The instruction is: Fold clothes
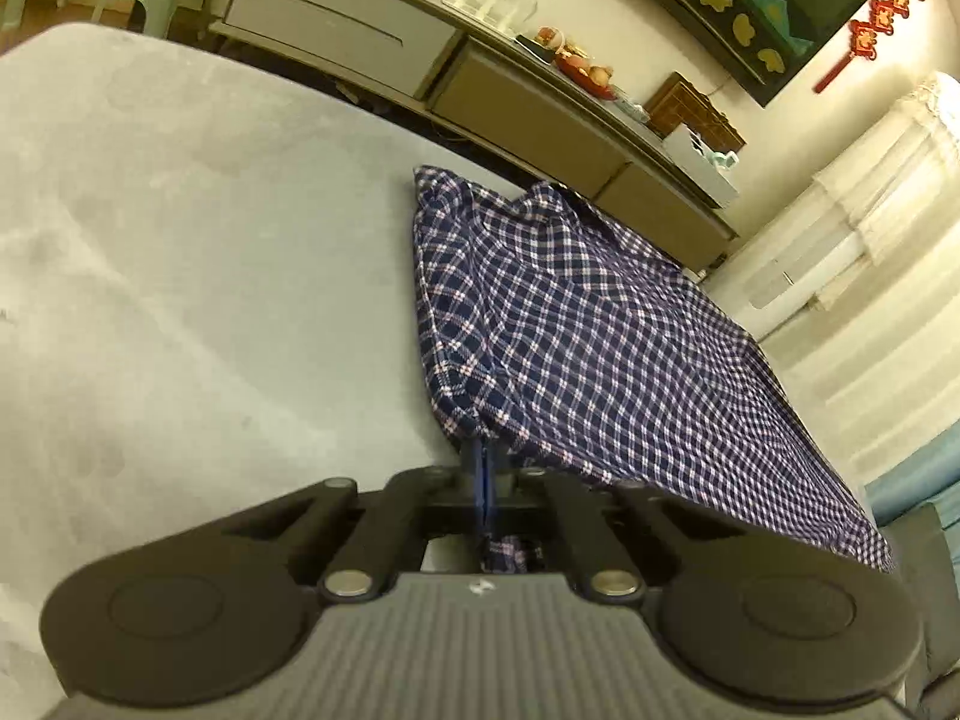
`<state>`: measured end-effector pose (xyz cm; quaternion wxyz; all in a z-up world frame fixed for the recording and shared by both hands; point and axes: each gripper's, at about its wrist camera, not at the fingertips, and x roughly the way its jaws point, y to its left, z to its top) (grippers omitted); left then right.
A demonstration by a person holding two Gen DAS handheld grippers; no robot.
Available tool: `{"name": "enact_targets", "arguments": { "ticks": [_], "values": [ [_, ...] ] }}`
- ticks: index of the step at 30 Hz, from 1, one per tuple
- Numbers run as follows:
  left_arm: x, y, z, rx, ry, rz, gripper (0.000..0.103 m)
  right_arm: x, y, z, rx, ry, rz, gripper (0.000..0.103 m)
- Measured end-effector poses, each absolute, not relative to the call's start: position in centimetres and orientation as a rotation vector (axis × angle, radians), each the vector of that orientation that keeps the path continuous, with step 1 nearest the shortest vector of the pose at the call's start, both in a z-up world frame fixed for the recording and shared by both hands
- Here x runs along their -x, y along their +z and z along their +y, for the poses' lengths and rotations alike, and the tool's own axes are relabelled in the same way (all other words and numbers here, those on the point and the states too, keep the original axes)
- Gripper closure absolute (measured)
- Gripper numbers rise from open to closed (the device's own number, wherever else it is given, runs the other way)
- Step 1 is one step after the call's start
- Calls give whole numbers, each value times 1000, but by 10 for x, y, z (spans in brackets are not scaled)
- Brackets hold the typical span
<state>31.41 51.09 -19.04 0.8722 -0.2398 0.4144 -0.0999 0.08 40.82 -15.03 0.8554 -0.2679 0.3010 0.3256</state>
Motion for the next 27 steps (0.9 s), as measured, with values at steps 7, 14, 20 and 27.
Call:
{"name": "enact_targets", "arguments": {
  "ticks": [7, 14, 20, 27],
  "values": [
    [-297, -173, 509, 402, -82, 839, 99, 22, -149, 414, 550, 733, 643, 103],
    [-258, -139, 494, 316, -109, 751, 92, 20, -131, 376, 427, 668, 598, 67],
    [-249, -159, 450, 169, -184, 856, 91, -8, -141, 325, 260, 625, 764, 61],
    [-224, -128, 442, 177, -198, 801, 91, -105, -87, 148, -104, 281, 668, 26]
  ]
}}
